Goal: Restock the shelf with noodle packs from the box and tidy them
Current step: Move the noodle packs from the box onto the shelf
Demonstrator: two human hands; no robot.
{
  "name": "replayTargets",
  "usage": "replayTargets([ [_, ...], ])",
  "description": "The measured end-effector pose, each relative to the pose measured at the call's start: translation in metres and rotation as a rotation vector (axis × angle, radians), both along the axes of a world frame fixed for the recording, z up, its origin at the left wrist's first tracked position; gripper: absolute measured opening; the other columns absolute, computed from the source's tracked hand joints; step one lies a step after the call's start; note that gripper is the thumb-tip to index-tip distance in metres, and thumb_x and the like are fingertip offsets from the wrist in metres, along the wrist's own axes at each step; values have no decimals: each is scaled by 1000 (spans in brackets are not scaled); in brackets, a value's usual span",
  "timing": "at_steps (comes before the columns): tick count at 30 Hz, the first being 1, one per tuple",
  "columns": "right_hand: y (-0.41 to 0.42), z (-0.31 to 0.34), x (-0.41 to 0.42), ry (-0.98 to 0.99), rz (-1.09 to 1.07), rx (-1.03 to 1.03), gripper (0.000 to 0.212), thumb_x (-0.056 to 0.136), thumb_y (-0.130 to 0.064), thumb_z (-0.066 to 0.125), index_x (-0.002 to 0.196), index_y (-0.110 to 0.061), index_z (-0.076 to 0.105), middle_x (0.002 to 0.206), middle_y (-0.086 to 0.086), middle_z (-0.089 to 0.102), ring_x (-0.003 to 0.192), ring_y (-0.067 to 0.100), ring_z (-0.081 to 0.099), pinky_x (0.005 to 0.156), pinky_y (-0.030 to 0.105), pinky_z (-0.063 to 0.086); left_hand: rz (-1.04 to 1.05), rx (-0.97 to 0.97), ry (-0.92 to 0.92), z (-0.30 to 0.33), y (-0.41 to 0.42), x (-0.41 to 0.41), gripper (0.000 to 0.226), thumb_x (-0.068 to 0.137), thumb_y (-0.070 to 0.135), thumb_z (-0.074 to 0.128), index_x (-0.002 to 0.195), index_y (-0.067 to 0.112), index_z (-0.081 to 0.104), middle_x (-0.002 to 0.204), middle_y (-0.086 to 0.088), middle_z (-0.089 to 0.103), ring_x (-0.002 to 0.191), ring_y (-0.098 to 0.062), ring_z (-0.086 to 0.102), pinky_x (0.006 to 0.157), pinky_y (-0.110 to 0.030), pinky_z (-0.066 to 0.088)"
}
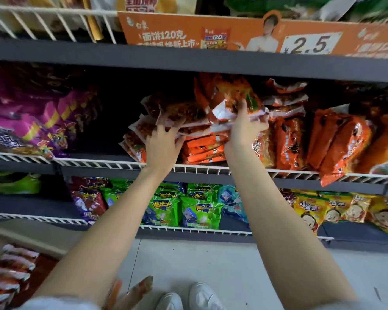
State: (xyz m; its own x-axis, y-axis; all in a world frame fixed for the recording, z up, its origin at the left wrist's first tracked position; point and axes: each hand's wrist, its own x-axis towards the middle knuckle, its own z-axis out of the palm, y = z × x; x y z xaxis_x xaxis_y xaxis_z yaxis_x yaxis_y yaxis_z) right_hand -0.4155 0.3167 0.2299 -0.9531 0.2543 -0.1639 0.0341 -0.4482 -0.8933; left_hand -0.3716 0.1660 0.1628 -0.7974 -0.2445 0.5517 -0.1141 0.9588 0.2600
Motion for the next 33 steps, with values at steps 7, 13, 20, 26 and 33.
replayTargets([
  [7,-3,-27,23,164,143,517,88,89,-44,61,152,-23,3,159,5,1,145,26,12,112,36,25,-58,77,23,-1,-3,-3,46,92,31,59,136,22,47,148,-11,31,101,-32,62,85,-52,50],
  [13,10,-65,14,735,-47,1549,54,96,-29,49,147,-23,32,156,18,17,143,40,16,112,53,28,-13,78,52,-4,4,0,47,91,31,59,135,19,45,147,-13,32,90,-31,65,85,-53,49],
  [20,-14,-49,-57,654,249,1655,61,99,-54,6,150,-26,21,158,15,11,145,38,8,118,51,16,-74,53,53,-4,0,-2,47,92,26,58,137,22,46,153,-9,24,95,-33,63,79,-48,51],
  [26,-23,-30,-62,539,372,1603,60,99,-52,26,152,-29,7,160,5,-6,147,31,-6,118,48,10,-38,53,118,-2,-1,-2,62,88,25,64,144,21,37,155,-19,11,115,-39,53,86,-49,51],
  [33,0,-49,27,699,171,1481,48,99,-40,33,134,-12,49,141,9,47,132,32,37,108,45,32,15,69,177,-1,-4,45,57,87,31,61,137,13,41,140,-13,42,128,-30,41,104,-44,37],
])
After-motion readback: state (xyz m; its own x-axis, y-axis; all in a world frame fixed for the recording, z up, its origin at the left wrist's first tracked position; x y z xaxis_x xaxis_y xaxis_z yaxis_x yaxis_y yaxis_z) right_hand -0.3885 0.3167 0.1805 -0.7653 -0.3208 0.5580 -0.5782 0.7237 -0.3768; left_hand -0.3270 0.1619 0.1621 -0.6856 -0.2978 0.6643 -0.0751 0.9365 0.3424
